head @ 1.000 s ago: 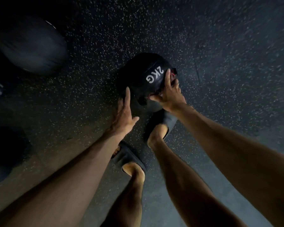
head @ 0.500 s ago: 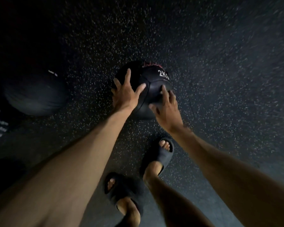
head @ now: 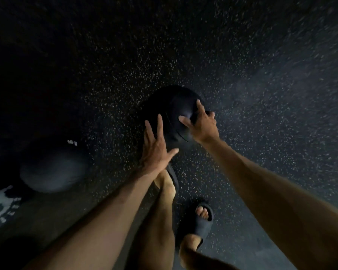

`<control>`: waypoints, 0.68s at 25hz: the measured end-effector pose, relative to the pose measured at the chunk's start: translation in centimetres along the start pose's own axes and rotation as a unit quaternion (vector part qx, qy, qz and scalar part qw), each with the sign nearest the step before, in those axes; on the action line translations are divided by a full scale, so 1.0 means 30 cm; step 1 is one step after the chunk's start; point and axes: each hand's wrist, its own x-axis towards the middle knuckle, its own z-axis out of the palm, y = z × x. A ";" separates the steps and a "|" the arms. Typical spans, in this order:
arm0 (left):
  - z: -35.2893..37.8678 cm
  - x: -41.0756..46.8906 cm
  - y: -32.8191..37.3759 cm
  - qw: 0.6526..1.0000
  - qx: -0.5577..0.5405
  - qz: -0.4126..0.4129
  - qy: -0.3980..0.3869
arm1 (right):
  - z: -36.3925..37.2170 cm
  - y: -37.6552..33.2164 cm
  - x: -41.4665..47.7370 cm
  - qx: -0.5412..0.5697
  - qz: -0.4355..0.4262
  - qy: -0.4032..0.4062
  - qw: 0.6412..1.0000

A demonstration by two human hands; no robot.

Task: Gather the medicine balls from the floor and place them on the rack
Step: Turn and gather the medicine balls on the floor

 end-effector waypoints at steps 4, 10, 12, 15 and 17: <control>-0.130 0.222 0.070 0.998 -0.043 -0.036 -0.011 | -0.065 -0.170 0.138 0.025 0.004 0.036 0.999; -0.377 0.591 0.214 0.992 -0.031 -0.105 -0.059 | -0.144 -0.137 0.126 -0.066 -0.107 -0.033 0.991; -0.403 0.635 0.255 0.993 -0.026 -0.108 -0.033 | -0.188 -0.169 0.185 -0.074 -0.074 -0.061 0.993; -0.399 0.632 0.282 0.996 -0.045 -0.067 0.044 | -0.253 -0.205 0.332 -0.120 -0.066 -0.058 0.989; -0.380 0.615 0.273 0.996 -0.059 0.002 0.073 | -0.317 -0.218 0.464 -0.094 -0.040 -0.078 0.992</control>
